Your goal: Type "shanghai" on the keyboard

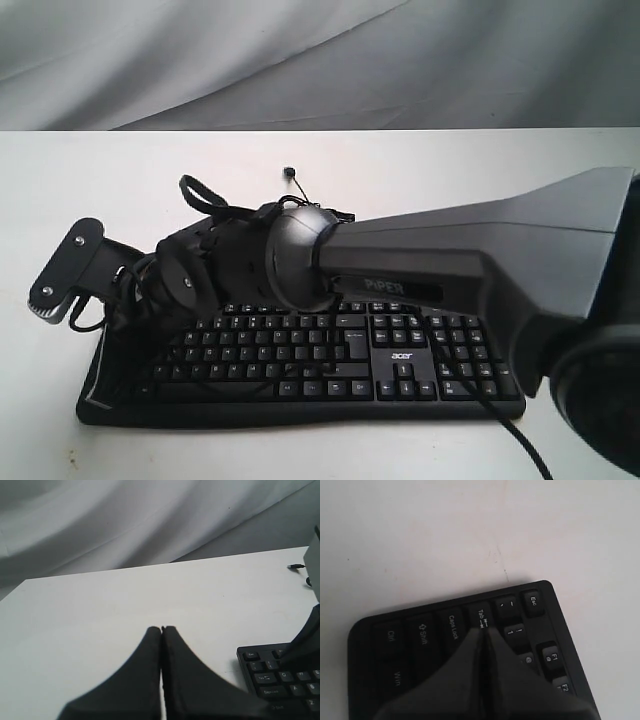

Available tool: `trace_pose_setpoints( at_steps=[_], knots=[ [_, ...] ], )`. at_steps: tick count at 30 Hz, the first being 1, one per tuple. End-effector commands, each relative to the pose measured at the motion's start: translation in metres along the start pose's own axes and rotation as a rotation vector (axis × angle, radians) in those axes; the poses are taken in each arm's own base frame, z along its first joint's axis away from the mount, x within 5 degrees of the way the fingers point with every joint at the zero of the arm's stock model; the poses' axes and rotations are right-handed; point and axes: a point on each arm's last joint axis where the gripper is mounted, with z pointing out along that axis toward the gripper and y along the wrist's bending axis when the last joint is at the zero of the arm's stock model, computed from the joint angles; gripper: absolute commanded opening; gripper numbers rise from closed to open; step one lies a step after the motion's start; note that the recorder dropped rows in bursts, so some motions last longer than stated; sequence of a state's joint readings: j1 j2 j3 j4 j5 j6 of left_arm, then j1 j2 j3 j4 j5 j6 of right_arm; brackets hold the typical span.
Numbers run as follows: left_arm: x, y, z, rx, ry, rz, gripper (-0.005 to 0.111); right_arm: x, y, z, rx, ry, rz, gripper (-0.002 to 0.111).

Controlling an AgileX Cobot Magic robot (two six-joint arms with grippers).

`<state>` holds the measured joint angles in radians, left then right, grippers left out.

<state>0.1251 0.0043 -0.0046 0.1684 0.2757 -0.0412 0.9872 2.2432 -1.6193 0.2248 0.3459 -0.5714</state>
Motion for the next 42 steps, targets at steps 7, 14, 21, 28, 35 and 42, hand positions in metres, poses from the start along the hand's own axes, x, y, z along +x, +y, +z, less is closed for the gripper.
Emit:
trace_pose_setpoints(
  at_steps=[7, 14, 21, 28, 35, 42],
  knots=[
    [0.0, -0.001, 0.0, 0.008, -0.011, -0.005, 0.0, 0.008, 0.01, 0.013, -0.019, 0.019, 0.008, 0.0],
    [0.0, -0.001, 0.0, 0.008, -0.011, -0.005, 0.0, 0.007, 0.011, 0.013, -0.021, 0.02, 0.007, 0.0],
    [0.0, -0.001, 0.0, 0.008, -0.011, -0.005, 0.0, 0.008, 0.01, 0.013, -0.018, 0.023, 0.001, 0.0],
    [0.0, -0.001, 0.0, 0.008, -0.011, -0.005, 0.0, 0.009, 0.007, 0.013, -0.013, 0.023, -0.001, 0.0],
    [0.0, -0.001, 0.0, 0.008, -0.011, -0.005, 0.0, 0.012, -0.001, 0.012, 0.0, 0.027, 0.01, 0.0],
    [0.0, -0.001, 0.0, 0.008, -0.011, -0.005, 0.0, 0.012, -0.001, 0.013, -0.002, 0.027, 0.019, 0.0]
  ],
)
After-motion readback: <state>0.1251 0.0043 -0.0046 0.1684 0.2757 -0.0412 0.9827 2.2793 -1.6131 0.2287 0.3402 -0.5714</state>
